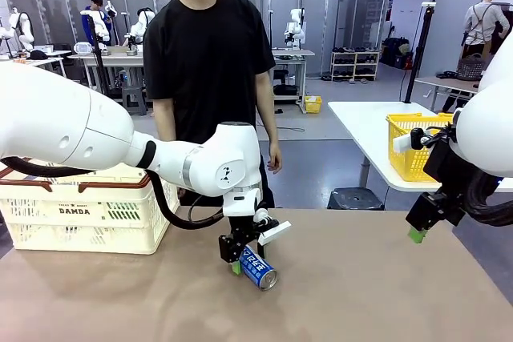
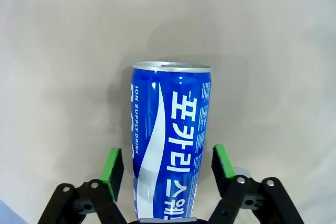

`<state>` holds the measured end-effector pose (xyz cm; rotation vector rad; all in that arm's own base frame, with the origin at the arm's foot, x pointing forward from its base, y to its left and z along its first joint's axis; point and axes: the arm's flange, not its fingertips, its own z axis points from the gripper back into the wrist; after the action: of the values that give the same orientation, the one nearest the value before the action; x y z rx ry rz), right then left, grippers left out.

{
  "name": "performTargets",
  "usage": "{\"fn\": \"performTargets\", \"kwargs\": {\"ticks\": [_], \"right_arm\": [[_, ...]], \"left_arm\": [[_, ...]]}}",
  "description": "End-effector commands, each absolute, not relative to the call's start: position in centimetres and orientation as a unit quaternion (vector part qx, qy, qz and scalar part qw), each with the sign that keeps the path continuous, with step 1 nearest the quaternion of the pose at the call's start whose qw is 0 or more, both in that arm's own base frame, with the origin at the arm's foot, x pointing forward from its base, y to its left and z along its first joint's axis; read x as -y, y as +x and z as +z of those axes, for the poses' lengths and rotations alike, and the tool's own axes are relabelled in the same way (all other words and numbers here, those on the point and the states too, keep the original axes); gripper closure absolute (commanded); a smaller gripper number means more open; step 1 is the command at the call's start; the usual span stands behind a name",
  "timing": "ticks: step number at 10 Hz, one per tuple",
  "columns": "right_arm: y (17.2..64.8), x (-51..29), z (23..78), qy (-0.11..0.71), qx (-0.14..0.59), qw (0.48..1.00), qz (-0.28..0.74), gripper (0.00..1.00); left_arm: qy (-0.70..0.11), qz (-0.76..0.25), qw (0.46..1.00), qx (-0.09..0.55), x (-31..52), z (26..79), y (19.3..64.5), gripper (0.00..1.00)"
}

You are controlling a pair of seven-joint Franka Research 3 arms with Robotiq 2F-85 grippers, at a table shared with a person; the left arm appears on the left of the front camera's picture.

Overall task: Place the drinks into the Shopping basket.
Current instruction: Pick up one drink and place it into the Shopping basket.

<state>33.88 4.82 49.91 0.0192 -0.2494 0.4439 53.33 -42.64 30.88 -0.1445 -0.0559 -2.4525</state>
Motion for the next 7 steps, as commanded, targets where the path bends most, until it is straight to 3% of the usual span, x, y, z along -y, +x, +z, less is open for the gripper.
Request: {"fn": "performTargets", "kwargs": {"ticks": [1, 7], "right_arm": [[33.74, -4.67, 49.72, 0.014, 0.123, 0.967, 0.221, 0.00], [33.74, -4.67, 49.72, 0.014, 0.123, 0.967, 0.221, 0.00]], "left_arm": [[-0.048, -0.940, 0.336, 0.026, 43.05, 30.73, 53.32, 0.29], [-0.064, -0.939, 0.336, 0.016, 43.50, 31.19, 53.27, 0.89]]}}
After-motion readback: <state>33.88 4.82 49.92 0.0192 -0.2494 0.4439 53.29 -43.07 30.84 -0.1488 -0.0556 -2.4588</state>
